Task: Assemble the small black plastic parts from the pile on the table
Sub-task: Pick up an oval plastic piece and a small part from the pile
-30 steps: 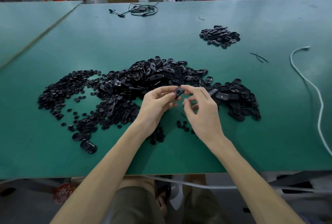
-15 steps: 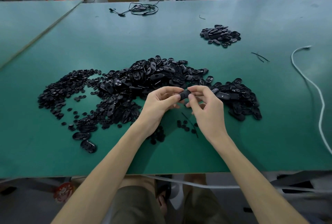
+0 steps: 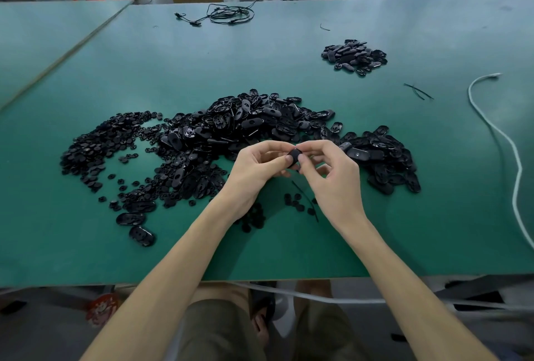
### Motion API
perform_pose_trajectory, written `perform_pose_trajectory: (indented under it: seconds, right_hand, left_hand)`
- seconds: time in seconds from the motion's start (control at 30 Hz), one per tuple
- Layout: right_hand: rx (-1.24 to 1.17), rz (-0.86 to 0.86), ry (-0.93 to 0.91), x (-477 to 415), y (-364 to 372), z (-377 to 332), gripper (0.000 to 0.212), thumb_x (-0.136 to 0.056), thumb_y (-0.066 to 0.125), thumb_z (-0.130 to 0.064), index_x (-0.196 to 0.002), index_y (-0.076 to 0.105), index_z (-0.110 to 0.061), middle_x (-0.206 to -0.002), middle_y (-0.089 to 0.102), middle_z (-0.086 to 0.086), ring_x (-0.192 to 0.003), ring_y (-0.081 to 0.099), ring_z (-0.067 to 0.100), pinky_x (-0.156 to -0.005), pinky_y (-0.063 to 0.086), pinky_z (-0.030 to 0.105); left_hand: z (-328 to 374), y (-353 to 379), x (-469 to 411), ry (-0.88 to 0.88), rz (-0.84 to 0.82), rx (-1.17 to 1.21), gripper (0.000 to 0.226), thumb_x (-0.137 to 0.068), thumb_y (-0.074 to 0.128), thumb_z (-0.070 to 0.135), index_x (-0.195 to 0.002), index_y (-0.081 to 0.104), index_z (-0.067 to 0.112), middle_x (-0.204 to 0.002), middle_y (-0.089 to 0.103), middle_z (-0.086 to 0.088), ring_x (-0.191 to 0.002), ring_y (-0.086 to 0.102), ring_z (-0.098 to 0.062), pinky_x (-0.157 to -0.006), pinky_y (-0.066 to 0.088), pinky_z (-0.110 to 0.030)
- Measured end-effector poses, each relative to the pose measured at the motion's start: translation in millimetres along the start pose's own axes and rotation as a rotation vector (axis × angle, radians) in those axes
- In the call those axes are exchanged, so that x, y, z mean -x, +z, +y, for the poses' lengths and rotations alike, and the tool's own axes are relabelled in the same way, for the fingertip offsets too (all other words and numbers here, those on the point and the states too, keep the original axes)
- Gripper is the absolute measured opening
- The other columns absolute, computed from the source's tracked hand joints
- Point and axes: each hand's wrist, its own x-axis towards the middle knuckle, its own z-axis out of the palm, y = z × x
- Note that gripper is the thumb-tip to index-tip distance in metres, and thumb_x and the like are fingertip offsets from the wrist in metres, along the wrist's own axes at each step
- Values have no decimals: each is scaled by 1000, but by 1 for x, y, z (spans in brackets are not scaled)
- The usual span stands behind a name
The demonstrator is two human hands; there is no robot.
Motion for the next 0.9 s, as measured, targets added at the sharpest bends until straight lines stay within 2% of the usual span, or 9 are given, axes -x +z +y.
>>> perform_pose_trajectory:
  seconds: [0.13, 0.27, 0.43, 0.6, 0.9]
  right_hand:
    - [34, -13, -40, 1, 1, 0, 18, -94, 72, -1, -105, 73, -16, -97, 72, -8, -87, 69, 7, -75, 54, 16]
    - [56, -25, -96, 4, 2, -2, 21, -92, 71, 5, -103, 72, -13, -93, 70, -9, -82, 67, -5, -73, 46, 5]
    - [93, -36, -138, 5, 3, -3, 22, -93, 68, 5, -101, 74, -15, -94, 66, -8, -81, 67, 1, -73, 47, 8]
    - [78, 31, -109, 2, 0, -3, 21, -95, 67, 2, -95, 76, -18, -95, 66, -6, -81, 65, 12, -70, 53, 20]
    - [87, -8, -102, 2, -2, -3, 20, -94, 68, 5, -94, 77, -12, -94, 67, -3, -81, 66, 8, -71, 50, 13]
  left_hand:
    - [-2, 0, 0, -3, 16, -23, 12, -96, 66, -4, -103, 73, 4, -92, 75, -11, -81, 68, -19, -93, 56, -39]
    - [-2, 3, 1, 1, 52, -73, 16, -95, 65, -7, -99, 73, 7, -88, 74, -12, -81, 65, -23, -92, 56, -37]
    - [-3, 1, 1, 17, 41, -76, 14, -95, 65, -8, -102, 73, 2, -92, 73, -18, -84, 65, -27, -96, 55, -44]
    - [-3, -1, -1, 27, 2, 21, 22, -92, 72, -1, -114, 73, -3, -98, 77, -15, -87, 72, -19, -92, 59, -33]
    - [-7, -1, -3, 57, 9, 4, 19, -92, 71, -3, -111, 73, -7, -94, 76, -17, -83, 72, -19, -85, 58, -29]
